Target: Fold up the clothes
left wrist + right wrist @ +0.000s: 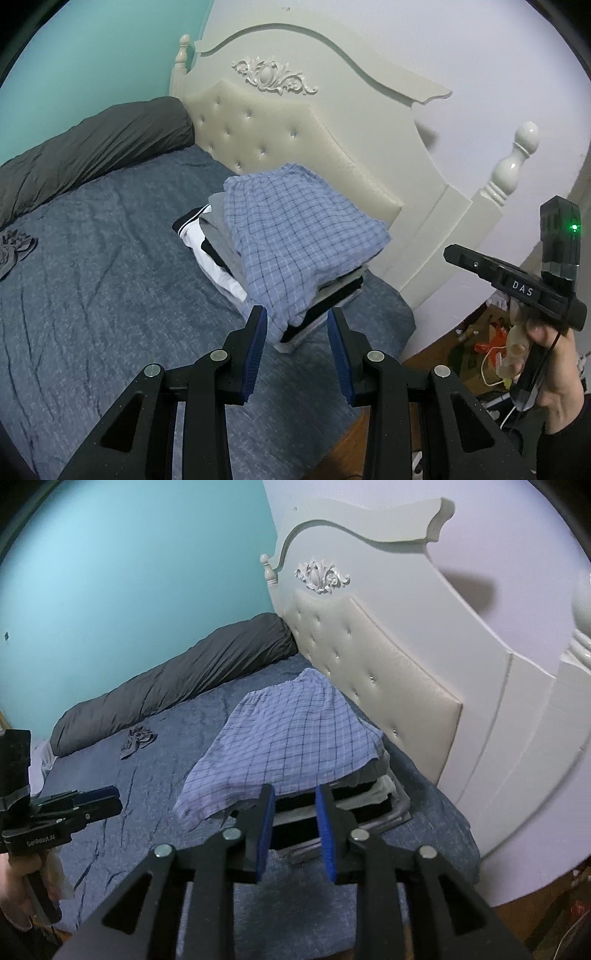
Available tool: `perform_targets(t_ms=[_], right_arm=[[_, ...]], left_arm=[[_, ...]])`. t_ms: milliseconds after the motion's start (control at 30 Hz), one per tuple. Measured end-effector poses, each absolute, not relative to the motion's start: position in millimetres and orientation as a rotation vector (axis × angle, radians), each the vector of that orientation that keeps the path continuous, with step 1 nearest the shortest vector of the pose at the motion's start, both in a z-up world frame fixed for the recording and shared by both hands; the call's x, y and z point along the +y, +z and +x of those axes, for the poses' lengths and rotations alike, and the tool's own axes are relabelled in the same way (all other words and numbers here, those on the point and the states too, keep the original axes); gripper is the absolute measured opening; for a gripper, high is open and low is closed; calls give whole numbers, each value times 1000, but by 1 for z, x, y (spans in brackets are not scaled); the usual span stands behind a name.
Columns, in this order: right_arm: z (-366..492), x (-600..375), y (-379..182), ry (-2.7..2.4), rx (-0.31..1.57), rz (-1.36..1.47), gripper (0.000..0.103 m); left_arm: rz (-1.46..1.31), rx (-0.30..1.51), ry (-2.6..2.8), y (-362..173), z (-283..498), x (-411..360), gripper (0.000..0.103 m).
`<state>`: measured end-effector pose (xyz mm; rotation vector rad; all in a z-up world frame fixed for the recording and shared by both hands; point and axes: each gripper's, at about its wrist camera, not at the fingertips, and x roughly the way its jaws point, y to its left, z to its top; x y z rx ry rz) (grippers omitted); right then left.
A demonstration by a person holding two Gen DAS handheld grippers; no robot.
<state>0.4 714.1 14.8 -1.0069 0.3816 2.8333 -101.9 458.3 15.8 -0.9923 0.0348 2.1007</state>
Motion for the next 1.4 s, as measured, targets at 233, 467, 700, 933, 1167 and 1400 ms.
perform_targets(t_ms=[233,467,700,933,1167,1400], right_arm=[[30,687,25,2819,398,-958,33],[57,658,33,2813,364,-924,45],[79,636,34,2804,378,-896,57],[95,619,32,2793,372,-901,62],[111,609,32,2779,377,-870,71],[124,599,31,2781,393,-842,78]], left_arm=[[-961,53,2107,25,-78,442,40],[-927,51,2103,33,-56,426,42],[-890,72,2114,38,-36,412,47],[-846,101,2108,43,-17,401,53],[-802,120,2118,47,-2,391,63],[-779,121,2132,48,7,383,66]])
